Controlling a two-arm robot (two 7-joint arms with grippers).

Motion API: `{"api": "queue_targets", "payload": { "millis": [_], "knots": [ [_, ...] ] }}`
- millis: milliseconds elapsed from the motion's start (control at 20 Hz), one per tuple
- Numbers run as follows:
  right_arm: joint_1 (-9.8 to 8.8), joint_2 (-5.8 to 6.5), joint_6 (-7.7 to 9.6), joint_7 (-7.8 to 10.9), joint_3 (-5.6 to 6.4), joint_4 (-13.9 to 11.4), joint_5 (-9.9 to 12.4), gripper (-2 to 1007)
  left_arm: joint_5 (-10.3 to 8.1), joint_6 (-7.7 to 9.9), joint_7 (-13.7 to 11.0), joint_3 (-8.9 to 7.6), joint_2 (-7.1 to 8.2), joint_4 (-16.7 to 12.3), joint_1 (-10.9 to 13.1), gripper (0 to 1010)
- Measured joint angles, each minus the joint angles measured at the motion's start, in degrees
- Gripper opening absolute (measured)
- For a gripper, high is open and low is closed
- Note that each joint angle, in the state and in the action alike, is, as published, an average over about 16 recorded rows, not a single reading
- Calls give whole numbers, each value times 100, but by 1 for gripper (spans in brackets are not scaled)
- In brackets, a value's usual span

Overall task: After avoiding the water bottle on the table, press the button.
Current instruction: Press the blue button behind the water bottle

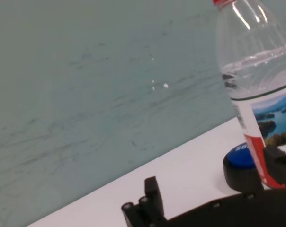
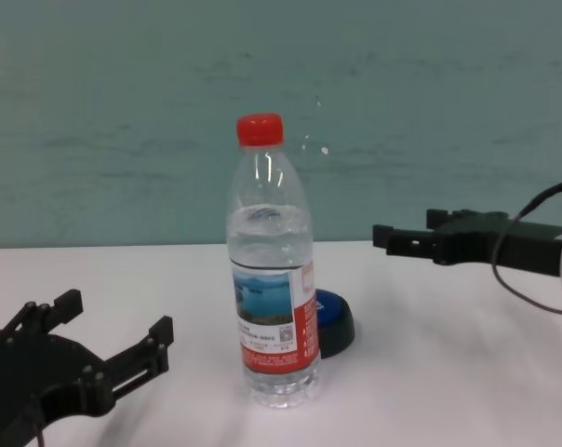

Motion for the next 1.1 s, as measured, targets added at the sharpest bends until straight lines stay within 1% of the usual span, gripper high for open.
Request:
{"api": "queue_targets", "payload": {
  "millis": [450,750,1100],
  "knots": [
    [286,-179,-98,126,-159,464,-45,1004,0,0,0,0,0,0,0,1000],
    [436,-289,-161,200,-216,766,-70,1004,0,0,0,0,0,0,0,1000],
    [571,-408,-219,282,-271,1092,-106,1004,0,0,0,0,0,0,0,1000]
  ]
}}
